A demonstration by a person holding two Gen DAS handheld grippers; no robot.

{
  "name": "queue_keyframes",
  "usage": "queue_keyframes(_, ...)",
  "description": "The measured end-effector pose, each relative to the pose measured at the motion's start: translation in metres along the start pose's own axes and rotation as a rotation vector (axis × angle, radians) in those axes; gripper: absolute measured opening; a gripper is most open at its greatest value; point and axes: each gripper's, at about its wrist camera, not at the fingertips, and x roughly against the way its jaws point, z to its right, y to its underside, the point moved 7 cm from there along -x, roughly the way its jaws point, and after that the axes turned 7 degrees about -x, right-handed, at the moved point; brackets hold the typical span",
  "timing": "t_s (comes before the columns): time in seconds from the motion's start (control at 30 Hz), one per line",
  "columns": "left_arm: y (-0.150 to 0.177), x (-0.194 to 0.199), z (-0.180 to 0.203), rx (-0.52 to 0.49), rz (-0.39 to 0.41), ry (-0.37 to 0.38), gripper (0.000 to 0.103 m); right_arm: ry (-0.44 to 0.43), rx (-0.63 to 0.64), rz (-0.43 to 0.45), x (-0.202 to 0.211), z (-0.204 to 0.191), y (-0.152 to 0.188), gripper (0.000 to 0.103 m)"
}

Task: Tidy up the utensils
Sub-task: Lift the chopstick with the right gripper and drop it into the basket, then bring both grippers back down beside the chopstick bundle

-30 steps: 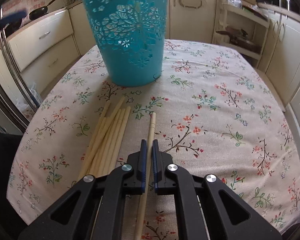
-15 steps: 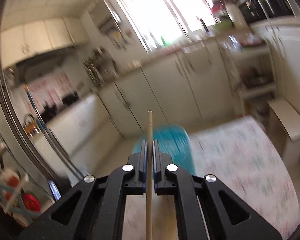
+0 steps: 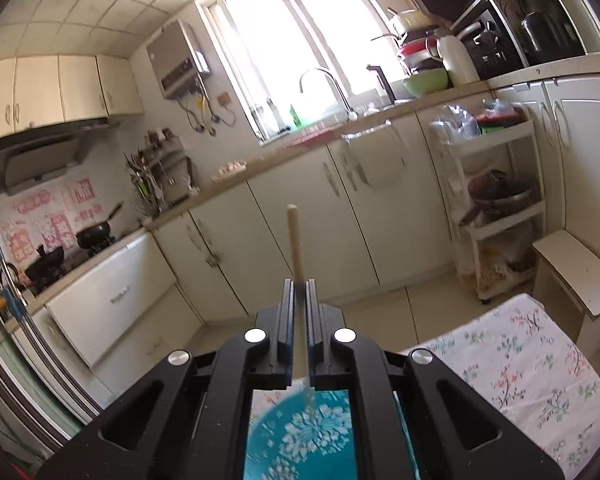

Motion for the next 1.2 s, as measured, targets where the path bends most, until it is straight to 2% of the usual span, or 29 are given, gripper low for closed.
queue_keyframes(0.03,0.0,0.0,0.0,0.002,0.001,0.004,0.085,0.003,0.008,-0.006,0.001,0.001,0.004,0.007)
queue_keyframes(0.13,-0.001,0.001,0.001,0.007,-0.001,0.014,0.087,0.009,0.028,-0.02,0.01,0.004,0.015,0.017)
queue_keyframes(0.3,0.001,0.001,0.001,0.015,-0.007,0.018,0.087,0.003,0.053,-0.031,0.032,0.005,0.025,0.02)
queue_keyframes(0.53,0.003,-0.001,0.0,0.023,-0.018,0.015,0.088,-0.005,0.109,-0.063,0.075,0.006,0.046,0.032)
queue_keyframes(0.77,0.006,-0.002,0.002,0.019,-0.026,0.019,0.089,0.056,0.114,-0.197,0.103,0.031,0.097,0.032)
queue_keyframes(1.03,0.008,-0.004,0.005,0.024,-0.043,0.048,0.089,0.164,0.075,-0.406,0.102,0.076,0.171,0.032)
queue_keyframes(1.2,0.01,-0.005,0.008,0.024,-0.049,0.06,0.09,0.189,0.08,-0.479,0.101,0.086,0.199,0.032)
